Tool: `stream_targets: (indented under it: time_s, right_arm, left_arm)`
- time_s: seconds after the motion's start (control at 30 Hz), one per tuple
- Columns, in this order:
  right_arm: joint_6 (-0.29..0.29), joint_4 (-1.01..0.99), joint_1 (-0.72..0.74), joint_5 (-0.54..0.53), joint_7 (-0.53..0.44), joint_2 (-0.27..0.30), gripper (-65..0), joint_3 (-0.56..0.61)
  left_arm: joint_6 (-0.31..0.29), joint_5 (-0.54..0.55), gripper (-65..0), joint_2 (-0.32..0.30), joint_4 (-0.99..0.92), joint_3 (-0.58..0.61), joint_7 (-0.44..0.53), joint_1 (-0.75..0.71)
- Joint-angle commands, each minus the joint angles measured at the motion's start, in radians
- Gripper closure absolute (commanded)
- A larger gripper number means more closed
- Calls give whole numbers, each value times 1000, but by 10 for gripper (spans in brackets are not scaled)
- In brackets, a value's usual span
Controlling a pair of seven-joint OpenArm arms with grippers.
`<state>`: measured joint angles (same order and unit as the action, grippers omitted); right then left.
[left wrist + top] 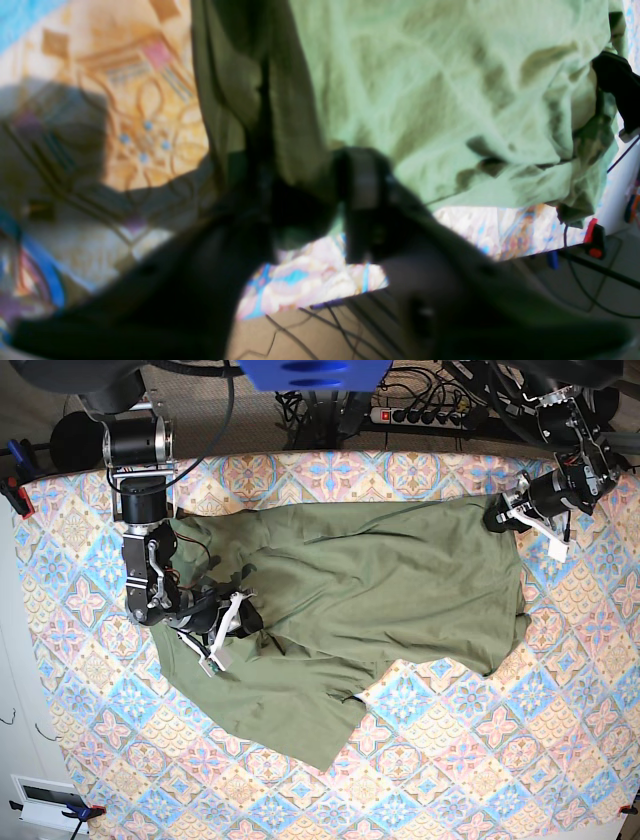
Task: Layout the t-shirt on the table in an organized manner, then fold the t-shirt properly
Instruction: 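Pull the shirt corners apart with both grippers toward the table edge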
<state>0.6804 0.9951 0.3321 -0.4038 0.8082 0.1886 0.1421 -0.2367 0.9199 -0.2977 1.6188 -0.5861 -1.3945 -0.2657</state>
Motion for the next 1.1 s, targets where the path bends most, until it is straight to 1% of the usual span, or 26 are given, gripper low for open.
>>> stream_targets:
  time_s: [0.0, 0.03, 0.1, 0.17, 0.2, 0.27, 0.33, 0.4, 0.47, 0.53, 0.6, 0.67, 0.73, 0.8, 0.87, 0.93, 1.07]
  right_arm:
    - [-3, 5, 11, 27, 33, 10, -132, -2]
    - [-3, 5, 11, 27, 33, 10, -132, -2]
    - [-3, 5, 11, 27, 33, 10, -132, -2]
    - [-3, 5, 11, 27, 33, 10, -132, -2]
    - [-3, 5, 11, 27, 35, 10, -132, -2]
    - [-3, 5, 11, 27, 35, 12, -132, -2]
    - [-1, 12, 5, 21, 38, 16, -132, -2]
    - [-1, 66, -38, -27, 72, 16, -132, -6]
    - [-1, 144, -87, -77, 115, 25, -135, -55]
    - [-1, 235, -129, -122, 168, 39, -164, -121]
    - [-1, 330, -176, -155, 224, 42, -216, -198]
    - [-1, 437, -235, -168, 270, 42, -278, -296]
    - [-1, 512, -278, -168, 296, 42, -309, -370]
    - [-1, 569, -319, -169, 317, 42, -315, -430]
    - [-1, 597, -351, -169, 337, 59, -316, -474]
    - [-1, 595, -380, -169, 334, 76, -316, -488]
    - [0, 595, -406, -169, 334, 79, -317, -505]
  left_arm:
    - [-5, 21, -66, -18, 19, -7, 8, 7]
    - [-5, 21, -2, -19, 19, -8, 8, 9]
    - [-5, 23, 0, -25, 21, -10, 7, 10]
    - [-5, 24, 0, -59, 27, -11, 10, 10]
    - [-5, 24, 0, -64, 30, -11, 13, 12]
    - [-5, 24, 0, -67, 45, -27, 14, 13]
    - [-5, 24, 0, -67, 76, -73, 13, 24]
    - [-5, 24, 0, -65, 90, -100, 7, 42]
    - [-6, 24, 0, -67, 90, -108, 7, 50]
    - [-6, 24, 0, -67, 90, -108, 7, 64]
    - [-6, 24, 0, -67, 90, -110, 7, 65]
    - [-6, 24, 0, -67, 90, -110, 7, 67]
    - [-6, 24, 0, -67, 90, -110, 7, 69]
    - [-6, 24, 0, -67, 90, -110, 7, 65]
    - [-6, 24, 0, -67, 90, -110, 7, 65]
    - [-6, 24, 0, -67, 90, -110, 7, 65]
    - [-6, 24, 0, -67, 90, -110, 7, 69]
